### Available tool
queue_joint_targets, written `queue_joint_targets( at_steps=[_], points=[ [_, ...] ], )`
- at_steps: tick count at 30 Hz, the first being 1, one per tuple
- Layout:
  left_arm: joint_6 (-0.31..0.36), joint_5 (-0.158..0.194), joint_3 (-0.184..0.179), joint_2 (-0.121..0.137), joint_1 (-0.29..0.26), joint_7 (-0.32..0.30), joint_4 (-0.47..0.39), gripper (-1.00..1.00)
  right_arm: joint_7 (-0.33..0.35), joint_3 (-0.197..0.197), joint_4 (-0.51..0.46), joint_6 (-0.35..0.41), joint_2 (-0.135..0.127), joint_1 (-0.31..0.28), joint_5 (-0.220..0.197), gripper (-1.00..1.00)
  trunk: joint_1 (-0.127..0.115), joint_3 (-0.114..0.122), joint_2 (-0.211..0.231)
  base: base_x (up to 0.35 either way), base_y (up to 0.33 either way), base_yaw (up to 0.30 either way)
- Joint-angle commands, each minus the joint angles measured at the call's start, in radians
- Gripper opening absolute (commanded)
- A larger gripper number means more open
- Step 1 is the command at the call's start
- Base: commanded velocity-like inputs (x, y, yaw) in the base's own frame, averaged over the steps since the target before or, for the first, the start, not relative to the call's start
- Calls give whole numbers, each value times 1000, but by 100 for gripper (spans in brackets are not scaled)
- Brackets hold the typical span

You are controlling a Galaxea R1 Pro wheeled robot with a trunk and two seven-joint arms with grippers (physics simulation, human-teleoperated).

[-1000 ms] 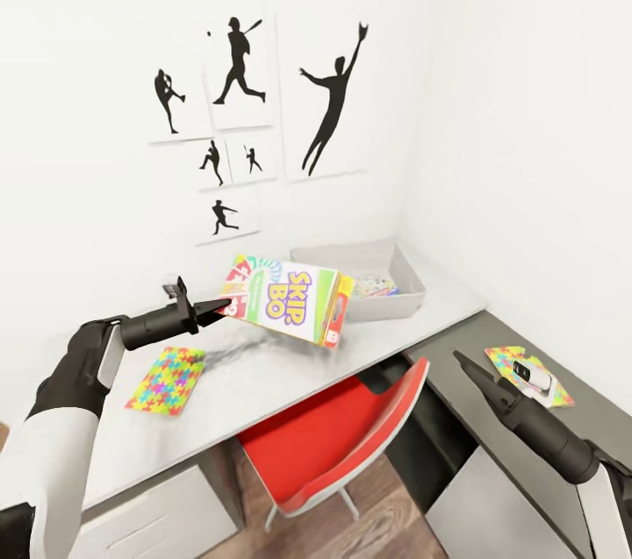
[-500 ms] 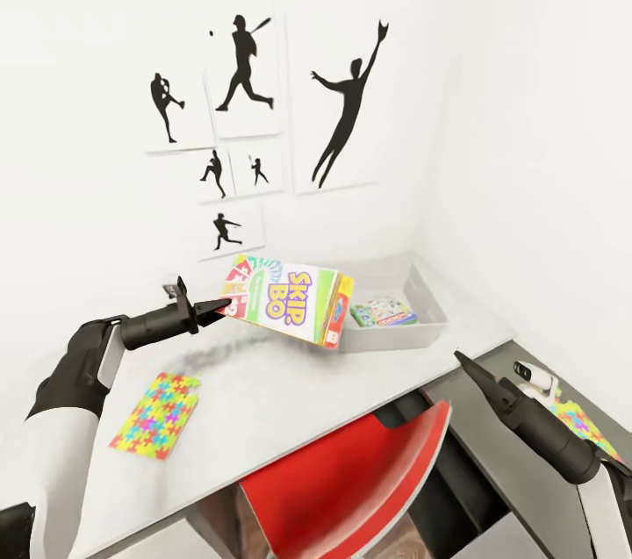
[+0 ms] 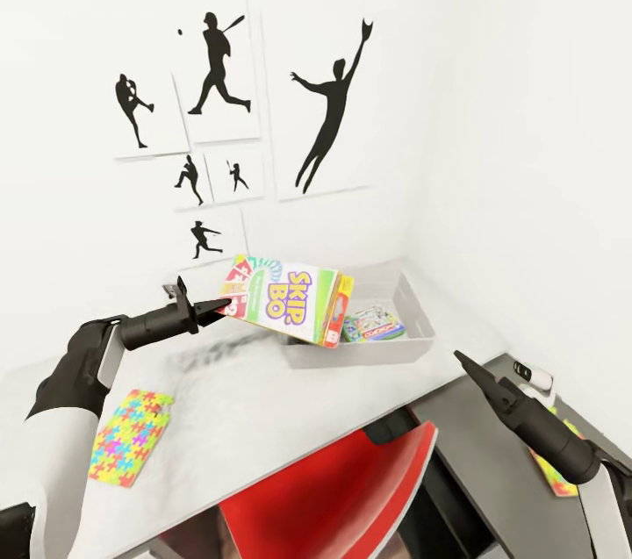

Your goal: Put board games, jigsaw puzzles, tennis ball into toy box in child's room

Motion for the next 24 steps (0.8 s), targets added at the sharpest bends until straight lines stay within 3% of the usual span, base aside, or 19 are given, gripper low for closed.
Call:
queue_joint_targets(
  at_steps=[1,12,24],
  points=[
    [6,1,0,0,-1,-5,0,-100,1,0,0,9,0,-1,-3,100,1,-2,-2,13,-80,28],
    [6,1,0,0,-1,-6,0,-100,2,1,0,9,0,-1,-2,100,1,-1,-2,108,-36,101],
    [6,1,0,0,-1,-6,0,-100,3,1,1,7,1,-1,-6,100,1,-1,-2,113,-7,13]
  ],
)
